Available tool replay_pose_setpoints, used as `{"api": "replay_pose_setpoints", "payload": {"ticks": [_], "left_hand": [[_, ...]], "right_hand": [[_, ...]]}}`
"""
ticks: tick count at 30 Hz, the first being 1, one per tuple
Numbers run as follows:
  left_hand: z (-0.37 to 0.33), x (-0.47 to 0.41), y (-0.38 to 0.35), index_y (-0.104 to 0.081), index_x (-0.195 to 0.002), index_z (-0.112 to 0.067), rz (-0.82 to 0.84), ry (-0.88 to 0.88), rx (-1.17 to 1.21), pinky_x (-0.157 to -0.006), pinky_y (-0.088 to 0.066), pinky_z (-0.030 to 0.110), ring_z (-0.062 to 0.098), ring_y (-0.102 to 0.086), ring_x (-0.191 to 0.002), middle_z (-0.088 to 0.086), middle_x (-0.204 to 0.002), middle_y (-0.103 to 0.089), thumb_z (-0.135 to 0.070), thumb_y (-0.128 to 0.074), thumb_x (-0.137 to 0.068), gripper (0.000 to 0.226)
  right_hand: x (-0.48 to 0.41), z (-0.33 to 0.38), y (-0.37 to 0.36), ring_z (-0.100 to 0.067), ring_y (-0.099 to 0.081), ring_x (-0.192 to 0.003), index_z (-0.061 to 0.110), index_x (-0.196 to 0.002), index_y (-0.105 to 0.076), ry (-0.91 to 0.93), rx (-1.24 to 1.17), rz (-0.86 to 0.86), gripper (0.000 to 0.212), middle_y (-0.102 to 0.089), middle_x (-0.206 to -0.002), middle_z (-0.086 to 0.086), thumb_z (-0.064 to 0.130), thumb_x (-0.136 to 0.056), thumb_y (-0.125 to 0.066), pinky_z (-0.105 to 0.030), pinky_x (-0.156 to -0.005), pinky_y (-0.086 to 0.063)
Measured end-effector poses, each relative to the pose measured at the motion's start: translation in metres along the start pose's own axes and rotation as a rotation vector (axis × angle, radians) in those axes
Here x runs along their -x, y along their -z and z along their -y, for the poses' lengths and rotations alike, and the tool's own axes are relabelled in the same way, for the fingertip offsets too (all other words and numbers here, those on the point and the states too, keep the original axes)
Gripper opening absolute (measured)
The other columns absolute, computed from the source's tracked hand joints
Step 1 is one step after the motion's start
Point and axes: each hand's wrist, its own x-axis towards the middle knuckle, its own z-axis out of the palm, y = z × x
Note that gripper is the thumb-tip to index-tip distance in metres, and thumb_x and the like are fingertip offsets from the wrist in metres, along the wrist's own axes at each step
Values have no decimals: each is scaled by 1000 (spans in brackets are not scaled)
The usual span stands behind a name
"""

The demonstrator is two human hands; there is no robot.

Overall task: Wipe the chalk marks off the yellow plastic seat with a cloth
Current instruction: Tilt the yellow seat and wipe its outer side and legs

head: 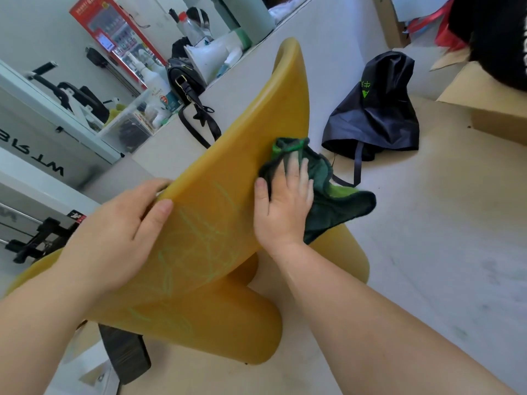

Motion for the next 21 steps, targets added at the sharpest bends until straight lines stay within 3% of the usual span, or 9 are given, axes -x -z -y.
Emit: {"api": "replay_pose_setpoints", "payload": {"ticks": [5,9,12,15,19,21], "left_hand": [[5,2,-3,-49,-130,-36,-2,34,-24,-62,-40,31,6,-54,-74,-10,-86,-63,-54,-27,-97,44],[-2,3,-1,-51,-129,-37,-11,65,12,-67,-45,36,13,-57,-76,-11,-88,-64,-56,-29,-95,44],[-10,0,-1,-50,-125,-41,-12,65,14,-72,-50,41,18,-59,-78,-8,-89,-66,-65,-25,-96,46],[-26,-6,-2,-53,-122,-37,-19,65,20,-72,-49,40,22,-59,-80,-5,-88,-67,-60,-27,-96,44],[-44,-19,-2,-59,-109,-29,-35,62,0,-65,-45,36,18,-57,-76,-5,-80,-63,-52,-33,-99,36],[-51,-28,0,-59,-101,-23,-21,65,-21,-59,-41,31,14,-54,-70,-2,-75,-60,-49,-35,-100,36]], "right_hand": [[36,-69,10,-32,-1,-159,9,-159,-31,-413,132,156,92,-16,-171,-15,67,-92,-3,-55,-127,-4],[39,-39,13,-33,16,-158,22,-164,-16,-668,-43,230,61,10,-173,-5,48,-110,-17,-56,-127,0],[44,-1,15,-32,25,-156,23,-161,-28,-443,-96,307,56,13,-173,-3,46,-110,-16,-55,-127,5],[37,25,23,-24,28,-154,24,-158,-35,-193,-174,288,65,11,-173,3,51,-104,-10,-47,-124,18],[-30,27,27,-26,12,-159,33,-162,-25,-109,-257,292,52,-3,-174,7,43,-110,-23,-56,-125,12],[-57,2,24,-30,0,-160,45,-159,-23,-61,-236,335,56,-9,-173,11,52,-104,-29,-64,-124,3]]}}
